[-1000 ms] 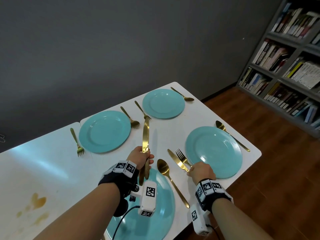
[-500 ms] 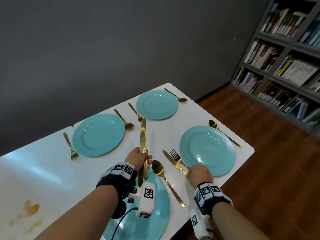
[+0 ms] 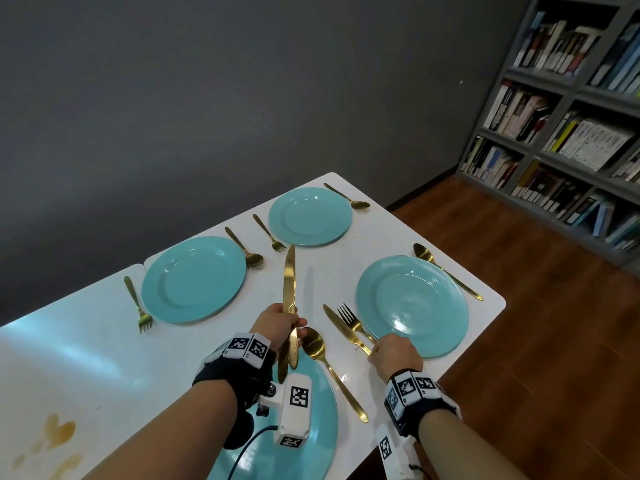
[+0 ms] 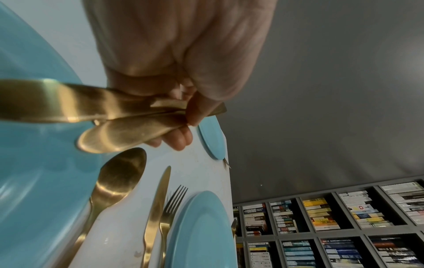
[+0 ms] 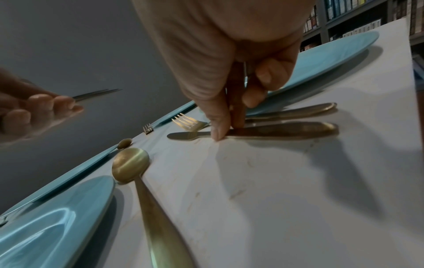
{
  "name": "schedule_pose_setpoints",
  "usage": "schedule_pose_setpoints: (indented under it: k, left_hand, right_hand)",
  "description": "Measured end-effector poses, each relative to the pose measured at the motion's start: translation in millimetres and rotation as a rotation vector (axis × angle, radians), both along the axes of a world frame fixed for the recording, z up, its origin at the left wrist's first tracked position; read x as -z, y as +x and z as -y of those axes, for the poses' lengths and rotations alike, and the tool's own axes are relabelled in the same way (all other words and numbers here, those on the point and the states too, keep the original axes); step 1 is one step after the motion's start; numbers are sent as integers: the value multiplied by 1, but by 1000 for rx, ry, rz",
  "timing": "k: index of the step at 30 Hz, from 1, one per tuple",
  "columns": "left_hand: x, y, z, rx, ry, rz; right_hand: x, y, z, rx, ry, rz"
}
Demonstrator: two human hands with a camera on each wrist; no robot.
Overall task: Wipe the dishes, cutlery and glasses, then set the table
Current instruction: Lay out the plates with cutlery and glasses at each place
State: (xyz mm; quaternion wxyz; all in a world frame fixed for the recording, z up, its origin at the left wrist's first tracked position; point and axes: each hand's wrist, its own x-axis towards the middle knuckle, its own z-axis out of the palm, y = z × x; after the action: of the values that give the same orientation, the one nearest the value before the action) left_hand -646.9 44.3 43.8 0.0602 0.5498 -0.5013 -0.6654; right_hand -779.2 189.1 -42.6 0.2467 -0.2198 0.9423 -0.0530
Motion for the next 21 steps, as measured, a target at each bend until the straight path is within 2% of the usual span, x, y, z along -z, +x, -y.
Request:
schedule_pose_setpoints:
  k: [8, 12, 16, 21]
  left_hand:
    - [-4, 2, -3, 69, -12, 74]
    - [-9, 5, -6, 123, -45, 110]
    - [-17, 12, -6, 154, -31, 72]
    - [-31, 31, 2, 216, -45, 36]
  right_hand:
    - [-26, 2, 2, -44, -97, 2]
    - [-60, 13, 14, -204, -302, -17]
    - [-86, 31, 31, -397, -442, -73]
    - [-102, 57, 48, -566, -600, -218]
